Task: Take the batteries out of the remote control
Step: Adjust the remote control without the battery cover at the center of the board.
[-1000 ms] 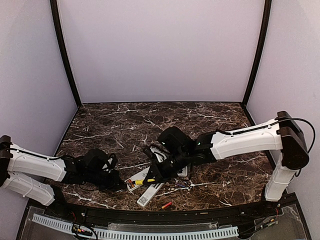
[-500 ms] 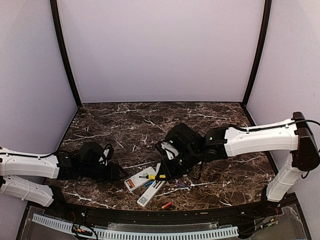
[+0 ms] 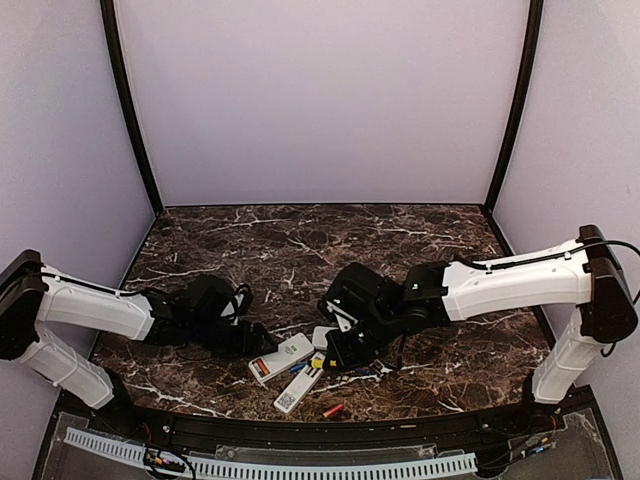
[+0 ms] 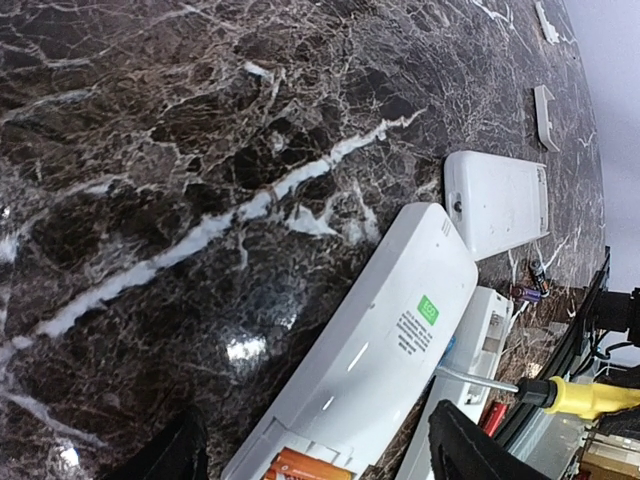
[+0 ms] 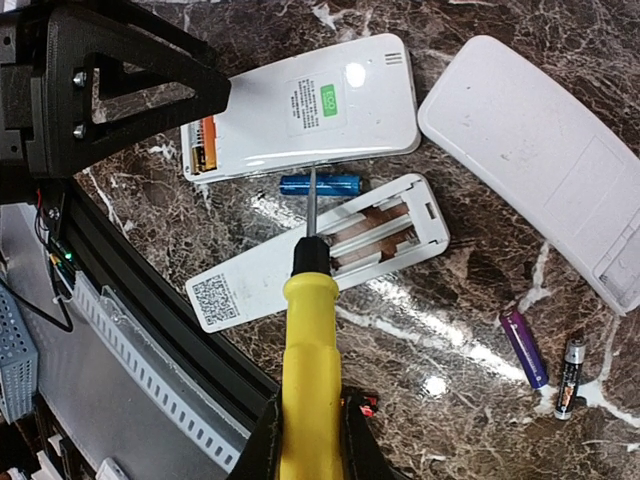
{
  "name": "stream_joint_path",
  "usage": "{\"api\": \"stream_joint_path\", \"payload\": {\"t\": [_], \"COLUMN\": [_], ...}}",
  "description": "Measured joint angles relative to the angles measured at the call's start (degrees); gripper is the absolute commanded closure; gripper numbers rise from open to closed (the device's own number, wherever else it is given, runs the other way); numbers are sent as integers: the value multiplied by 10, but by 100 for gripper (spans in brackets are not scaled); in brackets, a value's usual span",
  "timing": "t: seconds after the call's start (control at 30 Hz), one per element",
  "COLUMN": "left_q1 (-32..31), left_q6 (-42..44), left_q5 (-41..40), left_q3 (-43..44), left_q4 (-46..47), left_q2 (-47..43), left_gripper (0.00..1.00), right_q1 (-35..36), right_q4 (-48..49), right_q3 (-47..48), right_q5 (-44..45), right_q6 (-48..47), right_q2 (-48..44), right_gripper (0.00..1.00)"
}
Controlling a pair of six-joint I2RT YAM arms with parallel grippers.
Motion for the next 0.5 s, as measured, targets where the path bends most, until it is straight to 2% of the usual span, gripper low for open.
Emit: {"api": "stream_joint_path", "payload": {"t": [0.3,0.5], "left_q1": [0,0], "left_q6": [10,10], "left_q5": [26,48], "left_q3": [4,1], "left_q4": [22,31], "left_q2": [26,26], "left_gripper": [45,49], "right_q1": [1,0], "right_q4": [-17,-16], "right_q3": [10,22], "right_q5": [27,38], "right_q6": [2,-1], "right_q2": [16,27], "right_gripper": [100,100]}}
